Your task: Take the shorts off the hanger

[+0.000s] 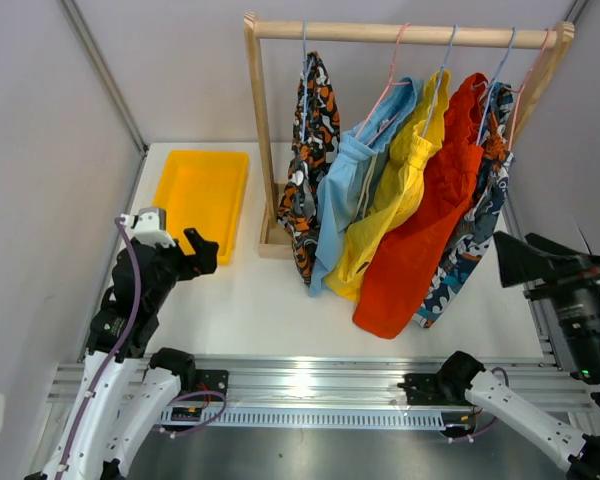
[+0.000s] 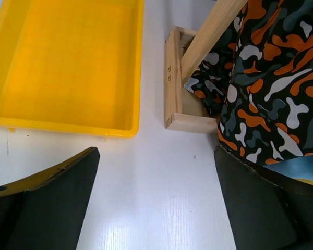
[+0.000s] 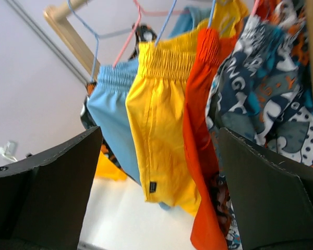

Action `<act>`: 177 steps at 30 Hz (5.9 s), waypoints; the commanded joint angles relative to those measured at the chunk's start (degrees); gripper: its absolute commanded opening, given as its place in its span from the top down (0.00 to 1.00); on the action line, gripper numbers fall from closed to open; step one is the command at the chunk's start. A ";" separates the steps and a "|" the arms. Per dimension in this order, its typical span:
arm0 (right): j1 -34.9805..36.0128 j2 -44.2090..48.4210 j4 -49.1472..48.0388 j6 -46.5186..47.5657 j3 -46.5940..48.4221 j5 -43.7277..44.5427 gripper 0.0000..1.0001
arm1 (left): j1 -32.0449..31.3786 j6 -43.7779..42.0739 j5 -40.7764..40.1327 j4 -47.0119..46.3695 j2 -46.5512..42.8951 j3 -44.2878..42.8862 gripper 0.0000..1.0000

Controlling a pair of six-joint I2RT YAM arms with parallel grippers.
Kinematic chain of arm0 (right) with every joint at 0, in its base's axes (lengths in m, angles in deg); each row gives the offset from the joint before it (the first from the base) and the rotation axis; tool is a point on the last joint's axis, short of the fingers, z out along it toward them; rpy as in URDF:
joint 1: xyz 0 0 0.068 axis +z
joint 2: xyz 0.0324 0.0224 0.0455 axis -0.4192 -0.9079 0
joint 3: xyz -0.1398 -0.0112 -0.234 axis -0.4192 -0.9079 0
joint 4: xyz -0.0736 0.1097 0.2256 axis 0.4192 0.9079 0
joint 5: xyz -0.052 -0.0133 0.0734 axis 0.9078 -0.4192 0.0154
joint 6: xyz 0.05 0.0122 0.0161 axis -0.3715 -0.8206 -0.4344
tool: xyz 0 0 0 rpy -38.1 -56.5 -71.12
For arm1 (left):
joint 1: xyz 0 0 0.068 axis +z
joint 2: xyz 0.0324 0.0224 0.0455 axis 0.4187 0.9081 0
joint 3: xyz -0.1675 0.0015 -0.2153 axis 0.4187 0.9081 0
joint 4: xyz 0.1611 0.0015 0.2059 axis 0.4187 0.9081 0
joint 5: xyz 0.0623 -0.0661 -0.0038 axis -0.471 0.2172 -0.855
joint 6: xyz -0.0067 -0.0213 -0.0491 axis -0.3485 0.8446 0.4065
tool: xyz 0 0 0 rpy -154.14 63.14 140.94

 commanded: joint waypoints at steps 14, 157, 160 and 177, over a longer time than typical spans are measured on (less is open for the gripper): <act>0.55 -7.55 -16.53 19.63 6.58 18.11 0.06 | -9.70 -0.19 -10.71 4.84 1.95 -1.80 0.01; -51.13 -29.18 22.83 -0.03 28.56 -36.72 1.00 | -77.12 -14.08 -25.22 -37.17 74.45 -56.64 0.02; -51.13 -28.57 22.92 -0.12 27.59 -36.98 1.00 | -76.50 -14.25 -24.87 -37.87 75.34 -57.79 0.19; -50.77 -31.02 22.30 1.55 28.55 -31.80 1.00 | -89.76 -13.03 -33.91 -39.19 65.33 -40.50 1.00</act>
